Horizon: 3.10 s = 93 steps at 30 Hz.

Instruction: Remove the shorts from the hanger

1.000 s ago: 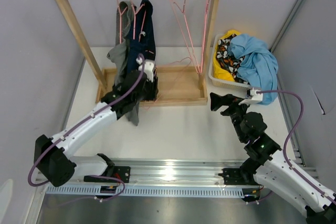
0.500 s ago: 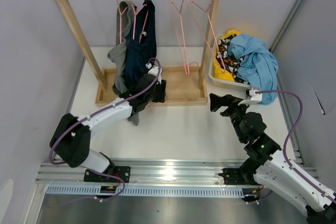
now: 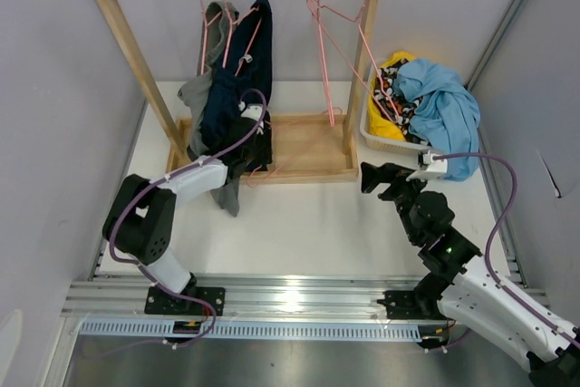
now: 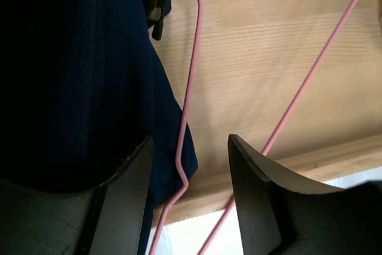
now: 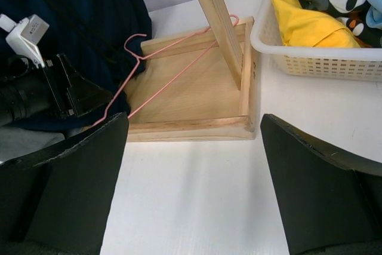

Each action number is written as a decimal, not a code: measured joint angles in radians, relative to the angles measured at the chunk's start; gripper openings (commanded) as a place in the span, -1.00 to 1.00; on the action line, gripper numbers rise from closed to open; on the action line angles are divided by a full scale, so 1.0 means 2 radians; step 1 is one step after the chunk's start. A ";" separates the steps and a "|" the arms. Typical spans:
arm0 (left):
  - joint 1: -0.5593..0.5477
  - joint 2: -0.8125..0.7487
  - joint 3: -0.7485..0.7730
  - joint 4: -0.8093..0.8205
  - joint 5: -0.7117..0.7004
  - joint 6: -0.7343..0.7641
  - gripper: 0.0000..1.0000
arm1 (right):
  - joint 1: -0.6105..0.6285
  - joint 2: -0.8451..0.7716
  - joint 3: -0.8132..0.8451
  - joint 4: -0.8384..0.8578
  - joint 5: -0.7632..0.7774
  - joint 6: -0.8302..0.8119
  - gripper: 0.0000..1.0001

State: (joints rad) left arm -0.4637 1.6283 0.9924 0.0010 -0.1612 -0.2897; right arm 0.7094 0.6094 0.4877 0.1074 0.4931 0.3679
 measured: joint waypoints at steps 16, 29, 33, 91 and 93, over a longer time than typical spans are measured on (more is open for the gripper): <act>0.009 0.056 0.000 0.028 0.066 -0.014 -0.58 | 0.000 0.044 -0.008 0.022 0.000 -0.003 0.99; 0.010 0.059 0.000 0.041 0.096 -0.022 -1.00 | 0.000 0.029 -0.017 0.020 0.001 -0.003 0.99; 0.010 0.039 -0.011 0.031 0.105 -0.026 -1.00 | 0.000 0.016 -0.017 0.015 0.004 -0.003 0.99; -0.315 -0.124 0.155 -0.378 -0.249 0.074 -1.00 | 0.000 -0.093 -0.027 -0.046 0.022 0.020 0.99; -0.332 -0.116 0.182 -0.399 -0.293 0.076 -1.00 | 0.000 -0.096 -0.031 -0.046 0.023 0.020 0.99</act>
State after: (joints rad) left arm -1.1267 1.3964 1.3560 -0.7967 -0.7475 -0.1387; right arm 0.7094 0.4183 0.4263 0.0154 0.5385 0.4088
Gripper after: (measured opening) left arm 0.015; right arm 0.993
